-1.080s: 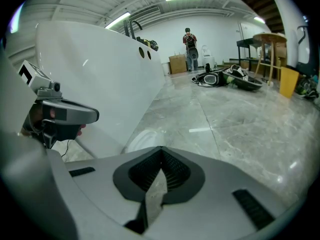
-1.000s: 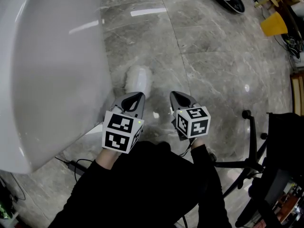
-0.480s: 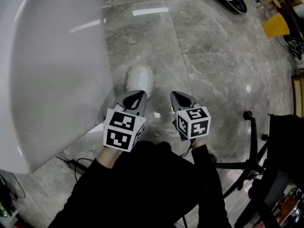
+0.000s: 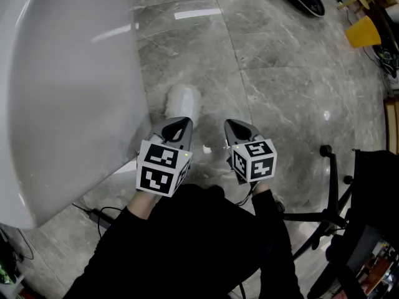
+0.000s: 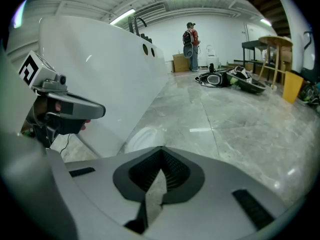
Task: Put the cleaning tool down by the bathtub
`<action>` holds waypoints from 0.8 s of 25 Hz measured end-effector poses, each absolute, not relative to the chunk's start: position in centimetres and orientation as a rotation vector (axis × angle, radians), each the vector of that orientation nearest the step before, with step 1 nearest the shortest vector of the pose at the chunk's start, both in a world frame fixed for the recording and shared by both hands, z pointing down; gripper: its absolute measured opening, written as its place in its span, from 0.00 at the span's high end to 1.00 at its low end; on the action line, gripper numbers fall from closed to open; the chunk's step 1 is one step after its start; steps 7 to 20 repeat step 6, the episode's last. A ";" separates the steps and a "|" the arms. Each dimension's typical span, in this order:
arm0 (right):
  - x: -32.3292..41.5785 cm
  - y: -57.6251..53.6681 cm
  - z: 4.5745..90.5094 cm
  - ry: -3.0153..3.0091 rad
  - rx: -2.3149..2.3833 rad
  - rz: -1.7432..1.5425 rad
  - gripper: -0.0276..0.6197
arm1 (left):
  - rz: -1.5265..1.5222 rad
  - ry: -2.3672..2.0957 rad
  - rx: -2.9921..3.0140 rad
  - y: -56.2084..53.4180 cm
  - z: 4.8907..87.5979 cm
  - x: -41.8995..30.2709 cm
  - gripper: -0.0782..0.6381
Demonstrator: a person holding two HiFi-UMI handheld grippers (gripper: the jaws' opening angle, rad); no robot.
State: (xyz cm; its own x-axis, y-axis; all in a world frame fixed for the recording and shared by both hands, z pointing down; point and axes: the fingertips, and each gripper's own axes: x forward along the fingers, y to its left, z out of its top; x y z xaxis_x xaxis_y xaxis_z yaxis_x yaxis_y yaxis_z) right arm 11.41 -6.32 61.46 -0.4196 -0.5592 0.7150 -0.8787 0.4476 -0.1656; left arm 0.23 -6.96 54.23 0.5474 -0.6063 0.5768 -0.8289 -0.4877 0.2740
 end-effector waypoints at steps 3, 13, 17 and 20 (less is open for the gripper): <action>11.5 -6.3 61.5 -2.122 1.197 0.717 0.96 | 0.559 -1.156 2.256 -7.1 54.3 0.4 0.88; 11.4 -6.3 61.6 -2.119 1.191 0.710 0.96 | 0.565 -1.156 2.253 -7.1 54.5 0.4 0.88; 11.4 -6.3 61.6 -2.119 1.191 0.710 0.96 | 0.565 -1.156 2.253 -7.1 54.5 0.4 0.88; 11.4 -6.3 61.6 -2.119 1.191 0.710 0.96 | 0.565 -1.156 2.253 -7.1 54.5 0.4 0.88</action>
